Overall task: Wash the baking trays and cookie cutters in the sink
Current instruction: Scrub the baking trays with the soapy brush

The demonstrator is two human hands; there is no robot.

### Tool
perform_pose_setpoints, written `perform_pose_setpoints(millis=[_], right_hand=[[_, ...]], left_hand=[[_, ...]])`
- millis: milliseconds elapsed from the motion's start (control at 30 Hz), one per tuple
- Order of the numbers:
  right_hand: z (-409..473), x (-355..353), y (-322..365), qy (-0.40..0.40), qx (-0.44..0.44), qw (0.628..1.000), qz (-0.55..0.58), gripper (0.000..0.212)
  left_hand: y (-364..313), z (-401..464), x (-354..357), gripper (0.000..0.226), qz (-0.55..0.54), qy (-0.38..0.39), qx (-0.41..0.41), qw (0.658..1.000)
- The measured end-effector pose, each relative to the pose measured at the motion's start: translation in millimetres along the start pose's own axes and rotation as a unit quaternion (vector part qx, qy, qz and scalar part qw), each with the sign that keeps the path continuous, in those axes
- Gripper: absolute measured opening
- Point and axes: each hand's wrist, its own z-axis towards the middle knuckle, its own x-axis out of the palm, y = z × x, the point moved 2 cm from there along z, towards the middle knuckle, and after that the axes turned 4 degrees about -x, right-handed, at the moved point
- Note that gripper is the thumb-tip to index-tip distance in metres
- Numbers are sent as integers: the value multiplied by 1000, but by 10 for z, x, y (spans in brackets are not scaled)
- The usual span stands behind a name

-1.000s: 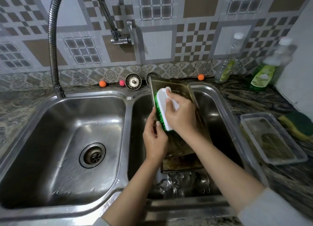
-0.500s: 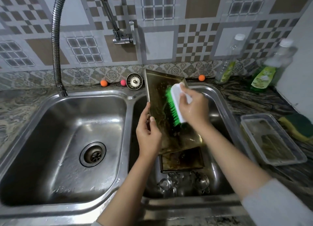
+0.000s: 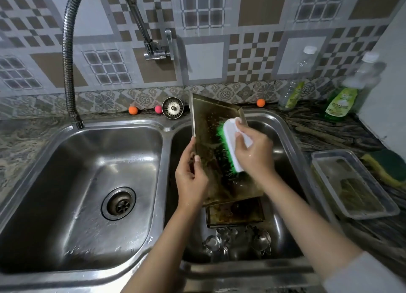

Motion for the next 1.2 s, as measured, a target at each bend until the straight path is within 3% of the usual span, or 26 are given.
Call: perform_pose_setpoints(millis=[167,333,467,633,833,1033,1200], right_hand=[[-601,89,229,57,-84,993,64,35],[-75,-132,-250,1,4,1000,-20,33],[479,-72,-55,-48,36,998,-19,34],[287,147,274,40,-70,997,9,34],[246,-24,-168,-4,36,999,-1,32],[-376,70,139,55,-77,993,69,35],[162,-348,-138,-51,-57,997,-3,34]], left_hand=[[110,123,-80,41,-24,-40,-35,998],[52,93,-154,42,-13,-25,-13,1000],[-38,-110,32,43,-15,36,-6,999],[43,3,-31,41,-12,-6,-17,1000],[-7,79,-120,40,-1,-27,24,999],[15,97,-70,43,-4,-28,-11,1000],[22,69,-190,46,12,-17,10,1000]])
